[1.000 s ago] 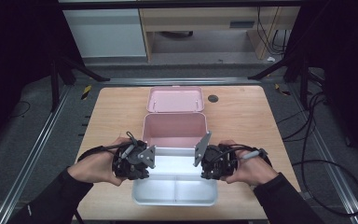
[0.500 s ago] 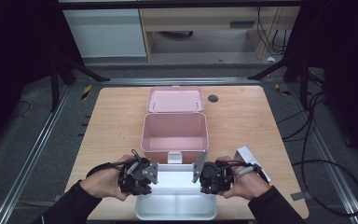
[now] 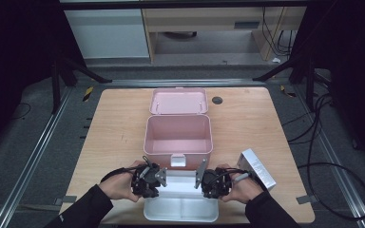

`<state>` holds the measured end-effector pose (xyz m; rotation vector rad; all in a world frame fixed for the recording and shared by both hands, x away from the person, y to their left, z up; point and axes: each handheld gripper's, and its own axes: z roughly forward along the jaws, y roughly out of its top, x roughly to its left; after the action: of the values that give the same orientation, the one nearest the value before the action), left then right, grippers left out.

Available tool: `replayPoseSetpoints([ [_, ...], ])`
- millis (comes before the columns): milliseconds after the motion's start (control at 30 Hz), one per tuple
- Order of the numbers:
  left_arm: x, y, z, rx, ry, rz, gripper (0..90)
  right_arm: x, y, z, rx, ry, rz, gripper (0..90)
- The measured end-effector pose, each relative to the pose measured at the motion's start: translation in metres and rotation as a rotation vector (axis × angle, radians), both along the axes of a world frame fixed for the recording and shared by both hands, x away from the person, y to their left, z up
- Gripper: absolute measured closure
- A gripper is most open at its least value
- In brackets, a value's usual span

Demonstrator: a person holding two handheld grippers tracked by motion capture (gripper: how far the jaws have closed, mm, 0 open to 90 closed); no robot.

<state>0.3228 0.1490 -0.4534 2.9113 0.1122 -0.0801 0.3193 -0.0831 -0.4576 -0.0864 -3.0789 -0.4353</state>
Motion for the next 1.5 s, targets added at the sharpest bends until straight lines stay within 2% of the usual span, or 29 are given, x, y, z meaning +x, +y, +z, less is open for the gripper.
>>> replayPoseSetpoints([
  [67, 0.002, 0.000, -0.007, 0.019, -0.009, 0.005, 87.4, 0.001, 0.001, -0.005, 0.001, -0.004, -0.002, 89.4],
  [133, 0.002, 0.000, -0.008, 0.023, -0.004, 0.008, 87.3, 0.003, 0.001, -0.009, 0.008, -0.006, -0.010, 89.2],
  [467, 0.005, 0.000, -0.018, 0.064, -0.026, 0.013, 86.5, 0.005, 0.005, -0.015, 0.015, -0.014, -0.026, 88.6],
  [567, 0.005, 0.002, -0.018, 0.063, -0.018, 0.027, 85.7, 0.005, 0.004, -0.016, 0.030, -0.015, -0.034, 86.8],
  [667, 0.004, 0.008, -0.012, 0.024, -0.027, 0.058, 80.7, 0.005, 0.002, -0.013, 0.056, -0.017, -0.071, 78.7],
  [700, 0.004, 0.008, -0.012, 0.024, -0.027, 0.058, 79.2, 0.005, 0.002, -0.013, 0.056, -0.017, -0.071, 78.7],
  [733, 0.005, 0.014, -0.005, -0.010, -0.038, 0.088, 77.1, 0.006, -0.003, -0.007, 0.096, -0.023, -0.116, 73.5],
  [767, 0.005, 0.014, -0.005, -0.010, -0.038, 0.088, 75.0, 0.006, -0.006, -0.004, 0.123, -0.017, -0.143, 72.4],
  [800, 0.005, 0.018, -0.001, -0.028, -0.042, 0.104, 75.0, 0.006, -0.006, -0.004, 0.123, -0.017, -0.143, 72.4],
  [900, 0.004, 0.029, 0.010, -0.084, -0.072, 0.168, 67.4, 0.009, -0.015, 0.004, 0.207, -0.026, -0.213, 66.2],
  [933, 0.005, 0.035, 0.016, -0.116, -0.086, 0.200, 62.3, 0.011, -0.022, 0.008, 0.245, -0.043, -0.276, 61.8],
  [967, 0.005, 0.035, 0.016, -0.116, -0.086, 0.200, 60.0, 0.011, -0.022, 0.008, 0.245, -0.043, -0.276, 61.8],
  [1000, 0.006, 0.043, 0.022, -0.142, -0.103, 0.238, 58.0, 0.014, -0.028, 0.011, 0.273, -0.070, -0.330, 56.7],
  [1067, 0.009, 0.052, 0.027, -0.173, -0.108, 0.308, 50.9, 0.016, -0.034, 0.014, 0.289, -0.101, -0.371, 55.3],
  [1100, 0.009, 0.052, 0.027, -0.173, -0.108, 0.308, 48.2, 0.016, -0.034, 0.014, 0.289, -0.101, -0.371, 55.3],
  [1133, 0.010, 0.058, 0.029, -0.191, -0.120, 0.343, 45.9, 0.017, -0.040, 0.017, 0.295, -0.116, -0.419, 51.4],
  [1167, 0.010, 0.058, 0.029, -0.191, -0.120, 0.343, 43.9, 0.017, -0.040, 0.017, 0.295, -0.116, -0.419, 51.4],
  [1200, 0.013, 0.066, 0.030, -0.205, -0.147, 0.386, 40.5, 0.017, -0.046, 0.020, 0.307, -0.123, -0.464, 49.5],
  [1267, 0.014, 0.068, 0.030, -0.210, -0.157, 0.403, 34.6, 0.018, -0.051, 0.022, 0.312, -0.135, -0.481, 47.8],
  [1300, 0.016, 0.072, 0.030, -0.222, -0.176, 0.434, 34.6, 0.018, -0.053, 0.024, 0.318, -0.138, -0.499, 46.9],
  [1333, 0.020, 0.078, 0.030, -0.243, -0.190, 0.493, 29.5, 0.021, -0.062, 0.029, 0.336, -0.158, -0.550, 44.8],
  [1367, 0.020, 0.078, 0.030, -0.243, -0.190, 0.493, 27.8, 0.021, -0.062, 0.029, 0.336, -0.158, -0.550, 44.8],
  [1400, 0.025, 0.088, 0.030, -0.277, -0.192, 0.578, 27.3, 0.024, -0.069, 0.035, 0.353, -0.177, -0.593, 44.2],
  [1467, 0.030, 0.097, 0.030, -0.308, -0.204, 0.662, 26.1, 0.026, -0.077, 0.040, 0.368, -0.210, -0.638, 42.8],
  [1500, 0.030, 0.097, 0.030, -0.308, -0.204, 0.662, 25.9, 0.026, -0.077, 0.040, 0.368, -0.210, -0.638, 42.8],
])
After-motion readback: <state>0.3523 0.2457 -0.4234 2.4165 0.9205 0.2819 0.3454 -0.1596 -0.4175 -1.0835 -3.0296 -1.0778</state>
